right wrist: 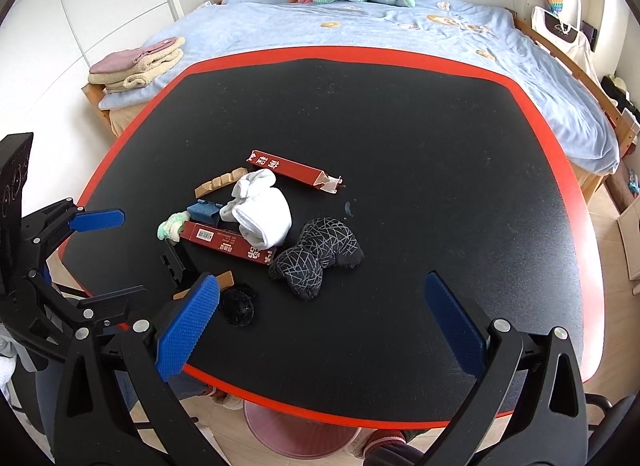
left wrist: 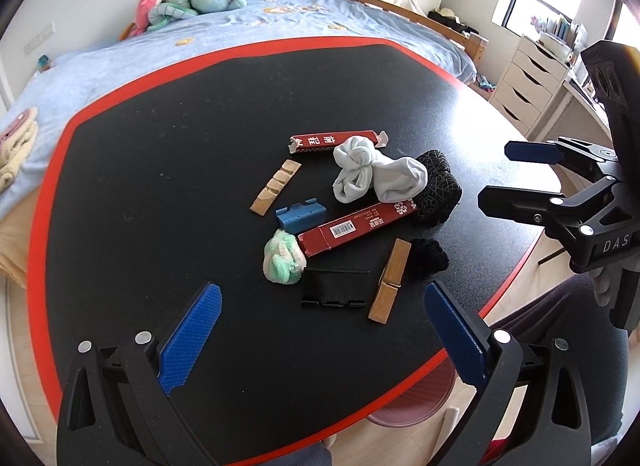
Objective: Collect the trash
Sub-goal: 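Reach the right tool to the black patterned sock ball and close on it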
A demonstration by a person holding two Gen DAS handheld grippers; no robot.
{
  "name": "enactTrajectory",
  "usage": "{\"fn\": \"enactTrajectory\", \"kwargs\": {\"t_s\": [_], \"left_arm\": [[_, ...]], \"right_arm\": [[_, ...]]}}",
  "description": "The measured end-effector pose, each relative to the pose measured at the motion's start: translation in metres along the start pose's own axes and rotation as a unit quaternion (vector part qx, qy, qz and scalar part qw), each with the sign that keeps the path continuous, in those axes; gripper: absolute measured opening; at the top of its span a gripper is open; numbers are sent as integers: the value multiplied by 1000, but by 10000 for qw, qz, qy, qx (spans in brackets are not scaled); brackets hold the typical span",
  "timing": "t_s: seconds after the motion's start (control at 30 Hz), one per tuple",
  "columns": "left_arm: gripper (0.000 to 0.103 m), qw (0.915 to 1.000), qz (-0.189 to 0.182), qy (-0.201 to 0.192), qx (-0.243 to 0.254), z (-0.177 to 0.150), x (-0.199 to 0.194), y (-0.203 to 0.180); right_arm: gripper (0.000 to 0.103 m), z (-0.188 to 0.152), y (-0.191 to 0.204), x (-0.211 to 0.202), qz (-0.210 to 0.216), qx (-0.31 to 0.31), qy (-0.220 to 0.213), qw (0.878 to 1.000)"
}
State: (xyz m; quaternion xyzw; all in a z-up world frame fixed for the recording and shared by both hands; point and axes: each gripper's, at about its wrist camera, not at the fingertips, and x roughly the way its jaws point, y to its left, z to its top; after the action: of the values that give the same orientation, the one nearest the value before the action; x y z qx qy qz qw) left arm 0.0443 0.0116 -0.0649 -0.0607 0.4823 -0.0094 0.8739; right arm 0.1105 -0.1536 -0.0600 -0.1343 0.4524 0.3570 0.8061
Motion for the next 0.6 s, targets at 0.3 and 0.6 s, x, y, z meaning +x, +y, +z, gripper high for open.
{"fn": "enactTrajectory", "kwargs": {"t_s": [0.3,0.6], "left_arm": [[77,9998,-193,107,-22,0,11,2],[57,9991,-362,195,-90,-5,16,6]], "right_arm": [[100,3,-2,13,94,19,56,9999],[73,6,1,24,183,-3,179,9997]]}}
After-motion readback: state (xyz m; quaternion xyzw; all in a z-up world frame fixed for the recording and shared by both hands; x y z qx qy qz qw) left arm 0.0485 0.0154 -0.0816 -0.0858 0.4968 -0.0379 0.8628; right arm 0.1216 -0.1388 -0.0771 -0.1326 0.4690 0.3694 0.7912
